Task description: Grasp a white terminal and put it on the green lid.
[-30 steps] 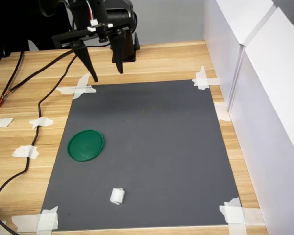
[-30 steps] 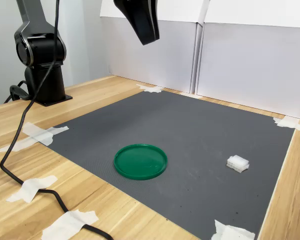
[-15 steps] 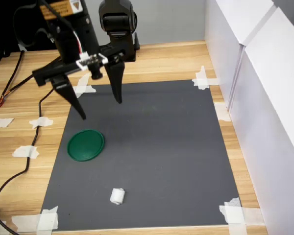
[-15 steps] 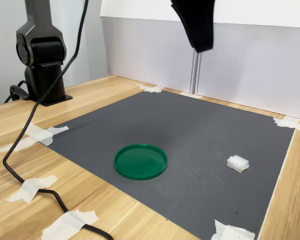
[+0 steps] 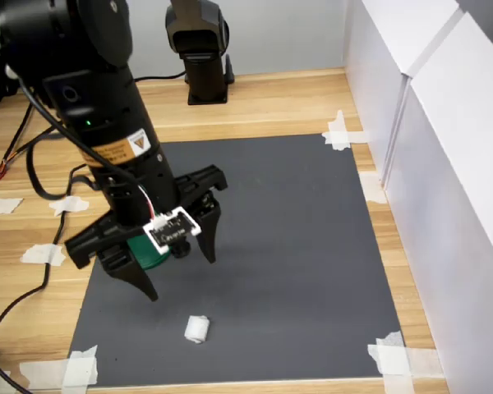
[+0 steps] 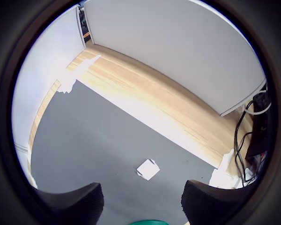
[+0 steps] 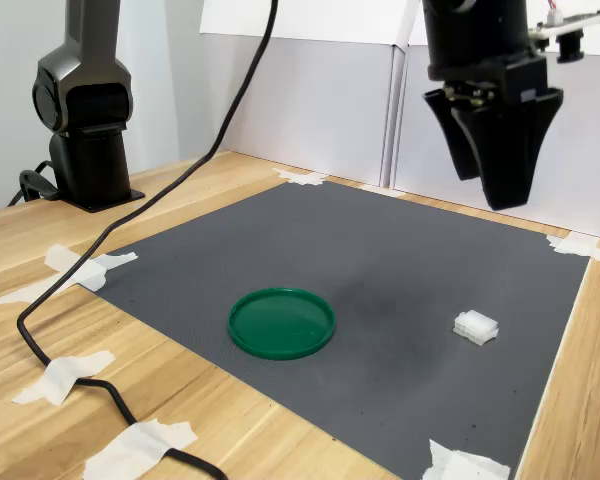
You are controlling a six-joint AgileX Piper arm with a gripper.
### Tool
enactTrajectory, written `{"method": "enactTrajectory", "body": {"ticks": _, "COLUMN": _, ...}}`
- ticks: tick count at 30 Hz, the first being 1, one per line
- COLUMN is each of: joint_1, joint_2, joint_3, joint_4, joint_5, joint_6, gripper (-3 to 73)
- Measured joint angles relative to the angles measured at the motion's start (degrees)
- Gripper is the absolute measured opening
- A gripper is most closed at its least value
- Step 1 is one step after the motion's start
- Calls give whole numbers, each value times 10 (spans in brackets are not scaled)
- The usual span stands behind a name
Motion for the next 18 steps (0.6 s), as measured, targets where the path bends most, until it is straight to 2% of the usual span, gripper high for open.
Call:
{"method": "enactTrajectory", "body": {"ticks": 4, "joint_1": 0, "joint_2": 26, "joint_3": 0, "joint_4": -15, "joint_5": -13, "joint_6": 13, "gripper": 701}}
{"method": "enactTrajectory", "body": {"ticks": 12, "joint_1": 0, "joint_2": 44, "joint_3": -1, "joint_4": -17, "joint_5": -54, "joint_6": 33, "gripper": 701}}
{"method": "enactTrajectory", "body": {"ticks": 18, "joint_1": 0, "joint_2": 70, "joint_3": -1, "joint_4": -3, "joint_5": -41, "joint_6": 32, "gripper": 700}}
